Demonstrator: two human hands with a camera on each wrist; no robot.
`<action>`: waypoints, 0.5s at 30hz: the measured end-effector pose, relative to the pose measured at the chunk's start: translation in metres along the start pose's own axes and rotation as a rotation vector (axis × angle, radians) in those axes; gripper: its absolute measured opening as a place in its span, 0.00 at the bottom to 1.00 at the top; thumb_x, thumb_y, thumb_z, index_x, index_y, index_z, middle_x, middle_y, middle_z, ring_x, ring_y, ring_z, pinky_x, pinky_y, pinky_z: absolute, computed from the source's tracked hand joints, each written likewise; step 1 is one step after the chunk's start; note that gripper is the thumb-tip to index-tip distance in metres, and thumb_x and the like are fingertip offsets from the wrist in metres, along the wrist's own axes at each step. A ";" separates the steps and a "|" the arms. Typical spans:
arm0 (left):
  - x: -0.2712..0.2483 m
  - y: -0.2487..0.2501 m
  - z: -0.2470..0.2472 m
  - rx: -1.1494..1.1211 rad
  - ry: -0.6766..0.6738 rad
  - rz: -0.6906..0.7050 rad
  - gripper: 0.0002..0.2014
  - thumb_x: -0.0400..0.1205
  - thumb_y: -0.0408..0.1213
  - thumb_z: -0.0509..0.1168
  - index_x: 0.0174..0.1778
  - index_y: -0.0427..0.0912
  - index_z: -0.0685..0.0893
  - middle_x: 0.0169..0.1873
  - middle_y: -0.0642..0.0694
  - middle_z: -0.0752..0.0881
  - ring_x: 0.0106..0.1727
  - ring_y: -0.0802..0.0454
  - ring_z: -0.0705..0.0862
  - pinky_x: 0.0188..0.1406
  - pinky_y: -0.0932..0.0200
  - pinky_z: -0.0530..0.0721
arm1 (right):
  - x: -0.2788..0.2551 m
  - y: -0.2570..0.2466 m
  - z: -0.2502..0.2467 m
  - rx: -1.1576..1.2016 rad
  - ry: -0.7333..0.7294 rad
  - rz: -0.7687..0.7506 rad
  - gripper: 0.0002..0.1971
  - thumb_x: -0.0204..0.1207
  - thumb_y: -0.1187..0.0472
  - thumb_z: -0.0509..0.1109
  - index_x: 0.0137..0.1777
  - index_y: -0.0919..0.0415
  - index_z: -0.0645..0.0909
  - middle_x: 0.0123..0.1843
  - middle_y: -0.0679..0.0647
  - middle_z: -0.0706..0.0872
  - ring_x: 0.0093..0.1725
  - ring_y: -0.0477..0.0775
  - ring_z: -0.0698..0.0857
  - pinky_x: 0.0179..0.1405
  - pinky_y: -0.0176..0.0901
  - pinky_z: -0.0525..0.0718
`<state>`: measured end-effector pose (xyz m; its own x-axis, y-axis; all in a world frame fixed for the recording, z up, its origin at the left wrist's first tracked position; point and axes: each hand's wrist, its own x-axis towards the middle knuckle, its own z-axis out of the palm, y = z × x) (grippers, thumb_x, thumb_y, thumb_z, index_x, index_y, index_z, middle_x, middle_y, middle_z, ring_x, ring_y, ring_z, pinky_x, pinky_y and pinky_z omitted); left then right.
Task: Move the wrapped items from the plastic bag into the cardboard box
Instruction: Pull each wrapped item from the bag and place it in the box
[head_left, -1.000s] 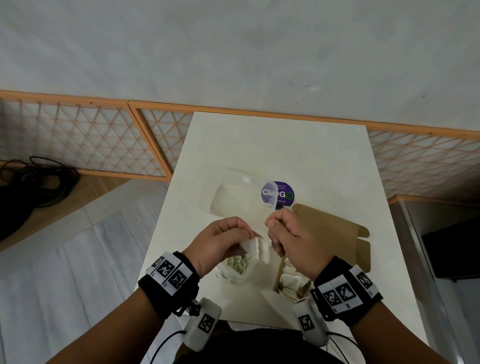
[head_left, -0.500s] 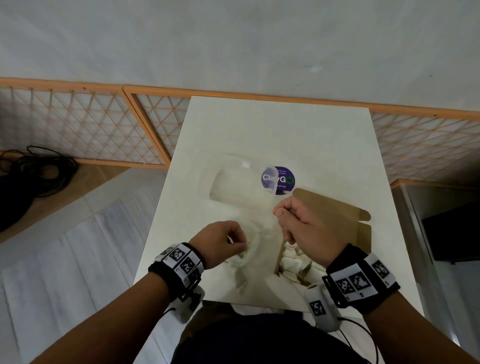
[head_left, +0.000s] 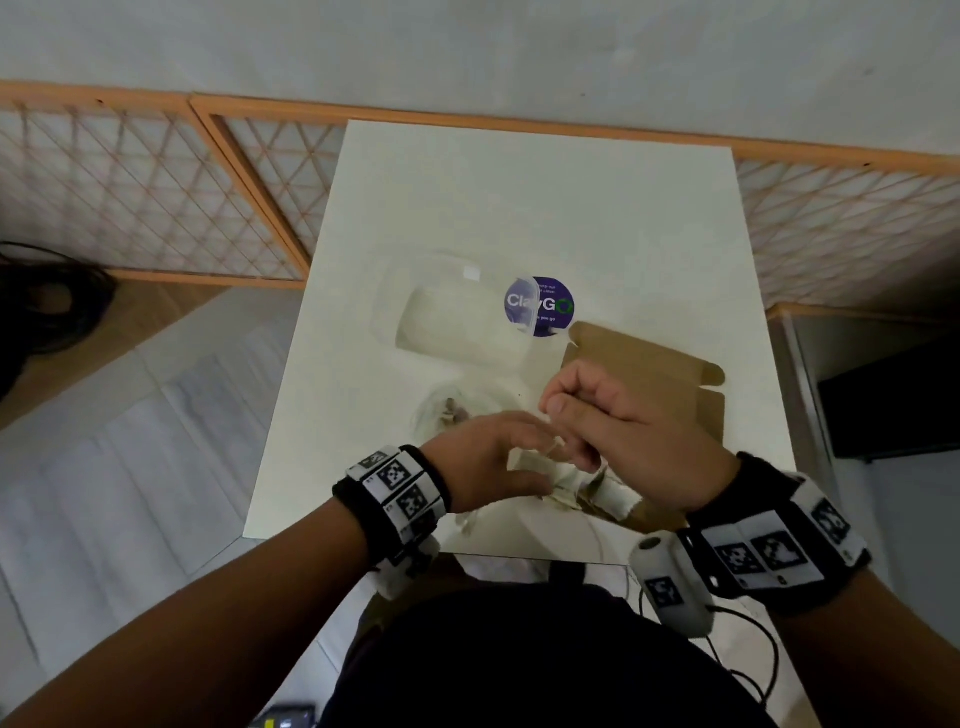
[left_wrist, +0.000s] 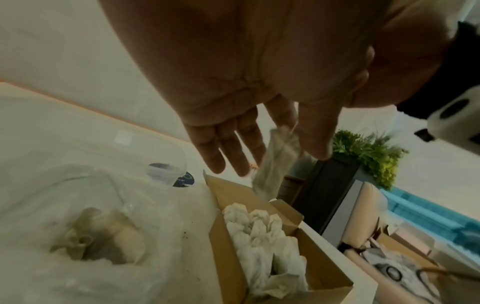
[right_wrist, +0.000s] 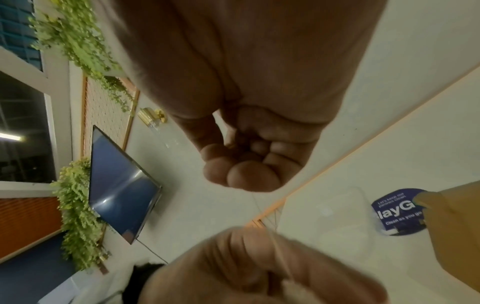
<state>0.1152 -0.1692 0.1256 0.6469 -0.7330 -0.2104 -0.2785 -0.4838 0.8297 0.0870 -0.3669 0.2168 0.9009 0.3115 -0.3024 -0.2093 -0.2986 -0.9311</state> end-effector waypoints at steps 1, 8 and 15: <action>0.000 0.003 -0.003 0.008 -0.012 -0.006 0.12 0.82 0.47 0.75 0.62 0.54 0.91 0.61 0.56 0.89 0.61 0.62 0.86 0.68 0.56 0.82 | 0.001 -0.003 -0.004 0.000 0.005 -0.011 0.06 0.91 0.66 0.61 0.55 0.67 0.79 0.30 0.56 0.79 0.29 0.53 0.78 0.31 0.40 0.79; -0.014 0.017 -0.019 0.007 0.046 -0.090 0.13 0.91 0.43 0.62 0.70 0.51 0.83 0.49 0.58 0.94 0.48 0.70 0.88 0.57 0.66 0.85 | 0.027 -0.003 -0.028 0.012 0.269 0.012 0.07 0.90 0.63 0.64 0.55 0.65 0.82 0.36 0.60 0.88 0.41 0.66 0.91 0.43 0.54 0.92; -0.027 0.032 -0.034 -0.186 0.226 -0.057 0.06 0.94 0.44 0.56 0.58 0.46 0.71 0.50 0.55 0.95 0.52 0.62 0.91 0.52 0.60 0.87 | 0.060 0.033 -0.006 0.129 0.226 0.186 0.06 0.89 0.63 0.65 0.55 0.64 0.81 0.47 0.60 0.90 0.41 0.56 0.91 0.49 0.58 0.90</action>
<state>0.1130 -0.1486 0.1759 0.8050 -0.5722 -0.1564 -0.1157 -0.4100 0.9047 0.1364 -0.3637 0.1696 0.9013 0.0498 -0.4303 -0.4117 -0.2107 -0.8866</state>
